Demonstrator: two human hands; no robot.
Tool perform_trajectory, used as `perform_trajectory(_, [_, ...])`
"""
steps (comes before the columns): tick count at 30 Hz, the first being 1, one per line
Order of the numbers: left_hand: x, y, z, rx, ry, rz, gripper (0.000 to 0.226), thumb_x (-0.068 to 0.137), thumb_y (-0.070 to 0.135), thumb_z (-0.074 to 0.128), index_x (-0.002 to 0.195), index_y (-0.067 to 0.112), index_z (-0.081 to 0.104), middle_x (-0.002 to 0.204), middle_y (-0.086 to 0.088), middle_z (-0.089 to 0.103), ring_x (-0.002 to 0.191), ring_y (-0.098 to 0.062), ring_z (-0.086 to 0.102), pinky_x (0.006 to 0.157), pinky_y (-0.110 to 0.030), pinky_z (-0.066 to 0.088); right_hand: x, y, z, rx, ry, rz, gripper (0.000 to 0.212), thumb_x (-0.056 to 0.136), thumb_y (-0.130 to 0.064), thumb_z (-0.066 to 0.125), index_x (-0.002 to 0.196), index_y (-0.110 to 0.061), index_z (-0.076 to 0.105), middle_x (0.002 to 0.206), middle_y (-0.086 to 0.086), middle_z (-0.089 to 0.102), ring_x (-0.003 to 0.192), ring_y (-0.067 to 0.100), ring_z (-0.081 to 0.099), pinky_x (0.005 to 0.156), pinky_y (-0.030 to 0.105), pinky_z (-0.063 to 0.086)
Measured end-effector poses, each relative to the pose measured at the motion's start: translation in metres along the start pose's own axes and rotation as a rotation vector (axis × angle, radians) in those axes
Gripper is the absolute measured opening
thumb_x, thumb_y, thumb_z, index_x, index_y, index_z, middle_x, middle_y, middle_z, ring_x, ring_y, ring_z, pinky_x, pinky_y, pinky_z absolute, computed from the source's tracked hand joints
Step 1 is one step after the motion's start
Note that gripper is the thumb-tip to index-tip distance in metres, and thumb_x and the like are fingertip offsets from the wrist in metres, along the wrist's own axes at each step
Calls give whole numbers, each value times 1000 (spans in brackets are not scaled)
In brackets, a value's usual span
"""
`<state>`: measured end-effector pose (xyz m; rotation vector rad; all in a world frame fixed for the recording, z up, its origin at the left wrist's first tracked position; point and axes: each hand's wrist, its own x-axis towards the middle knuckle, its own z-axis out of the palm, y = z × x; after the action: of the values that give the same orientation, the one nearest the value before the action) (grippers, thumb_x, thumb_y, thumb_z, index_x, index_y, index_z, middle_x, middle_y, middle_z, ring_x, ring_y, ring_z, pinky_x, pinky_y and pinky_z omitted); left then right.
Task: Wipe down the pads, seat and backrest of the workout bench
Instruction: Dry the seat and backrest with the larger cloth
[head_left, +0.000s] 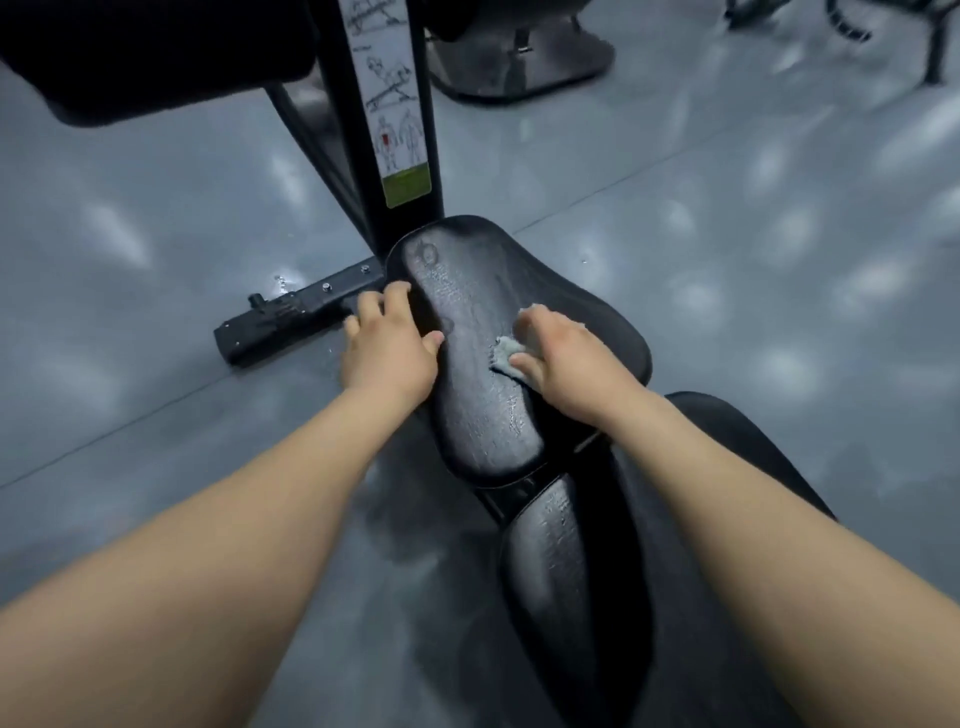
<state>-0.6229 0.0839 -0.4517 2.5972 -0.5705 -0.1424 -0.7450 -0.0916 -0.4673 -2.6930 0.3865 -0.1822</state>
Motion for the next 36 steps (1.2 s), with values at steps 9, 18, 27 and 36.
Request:
perform_trajectory(9, [-85,-25,50,-409,-19,-163,66,89,35,66,147,13,42,144,-12,48,131,-25,49,109,-29,35,-4,-12,20,-67,182,-82,21,95,-36,63,110,-21,64,121,3,54,111,29,45,98,42,40])
perform_trajectory(18, [-111,-29,69,-605,68,-148,63,93,32,67,149,17,43,149,-8,46,132,-20,50,114,-31,36,-69,23,19,-58,298,-68,28,97,-14,62,124,-13,70,124,4,68,113,31,57,94,23,36])
perform_trajectory(27, [-106,-36,76,-635,58,-159,65,94,31,67,151,17,42,152,-5,47,138,-18,47,118,-35,35,-33,-41,43,-199,89,-301,41,101,-21,47,142,-19,51,143,0,53,133,25,46,98,43,47])
perform_trajectory(36, [-106,-33,81,-552,97,-128,62,96,28,65,152,13,41,153,-9,46,142,-22,41,120,-33,29,-64,67,-1,-197,63,50,49,106,-24,45,154,-21,39,163,6,30,145,31,38,116,42,34])
